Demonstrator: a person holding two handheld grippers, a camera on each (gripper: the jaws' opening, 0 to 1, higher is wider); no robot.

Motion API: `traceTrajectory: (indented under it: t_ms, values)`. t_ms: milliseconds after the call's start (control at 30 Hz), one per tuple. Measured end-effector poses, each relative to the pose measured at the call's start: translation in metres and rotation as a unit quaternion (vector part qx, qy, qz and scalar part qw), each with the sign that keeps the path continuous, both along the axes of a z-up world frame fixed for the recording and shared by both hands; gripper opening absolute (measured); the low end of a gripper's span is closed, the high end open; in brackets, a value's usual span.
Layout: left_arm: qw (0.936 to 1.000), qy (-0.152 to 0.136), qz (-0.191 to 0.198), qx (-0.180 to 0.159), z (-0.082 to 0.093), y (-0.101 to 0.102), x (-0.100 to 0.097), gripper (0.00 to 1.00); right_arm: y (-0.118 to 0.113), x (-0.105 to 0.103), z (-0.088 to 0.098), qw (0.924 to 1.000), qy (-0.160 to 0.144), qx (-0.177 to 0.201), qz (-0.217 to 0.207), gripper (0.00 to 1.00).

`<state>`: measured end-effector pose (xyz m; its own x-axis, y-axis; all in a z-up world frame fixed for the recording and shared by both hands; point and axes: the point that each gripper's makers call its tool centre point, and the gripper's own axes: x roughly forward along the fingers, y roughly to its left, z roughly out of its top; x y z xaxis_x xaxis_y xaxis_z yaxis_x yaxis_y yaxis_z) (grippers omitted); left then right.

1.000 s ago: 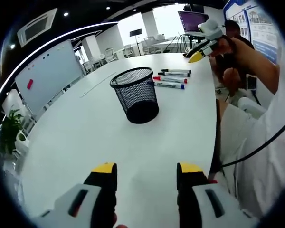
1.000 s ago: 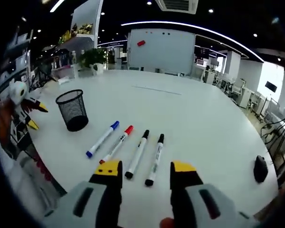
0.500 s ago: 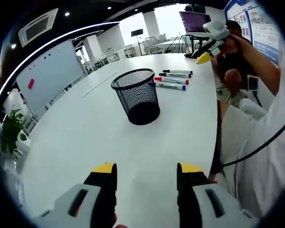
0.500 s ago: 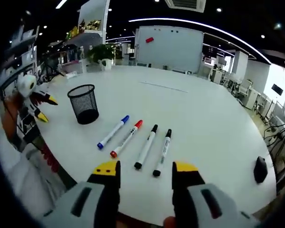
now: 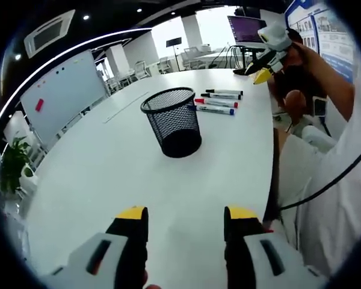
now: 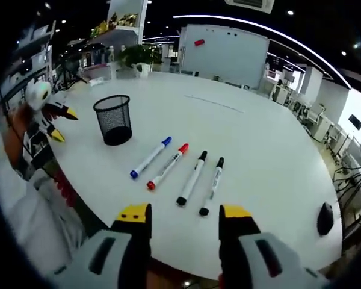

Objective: Pick up the whiteboard markers from the pen holder and place them facing the whiteboard neatly

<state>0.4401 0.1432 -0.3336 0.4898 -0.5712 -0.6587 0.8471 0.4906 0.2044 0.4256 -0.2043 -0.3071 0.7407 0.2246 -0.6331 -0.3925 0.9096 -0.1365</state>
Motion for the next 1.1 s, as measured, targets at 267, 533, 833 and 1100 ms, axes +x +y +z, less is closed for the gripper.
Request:
traceTrajectory:
  t_ms: [267, 533, 833, 1100]
  values:
    - [1.0, 0.0, -0.003, -0.002, 0.001, -0.001, 0.001, 0.52, -0.002, -0.003, -0.005, 0.9999, 0.012, -0.006, 0.001, 0.44]
    - [1.0, 0.002, -0.007, 0.001, -0.001, -0.003, -0.001, 0.52, -0.001, -0.004, -0.009, 0.9998, 0.021, 0.0, 0.003, 0.45]
    - [1.0, 0.002, -0.005, 0.002, -0.001, -0.001, 0.0, 0.52, -0.002, -0.003, -0.011, 0.9998, 0.021, -0.005, 0.005, 0.47]
    - [1.0, 0.002, -0.008, 0.002, -0.002, -0.002, -0.001, 0.52, -0.004, -0.004, -0.012, 0.9997, 0.023, -0.012, 0.005, 0.49]
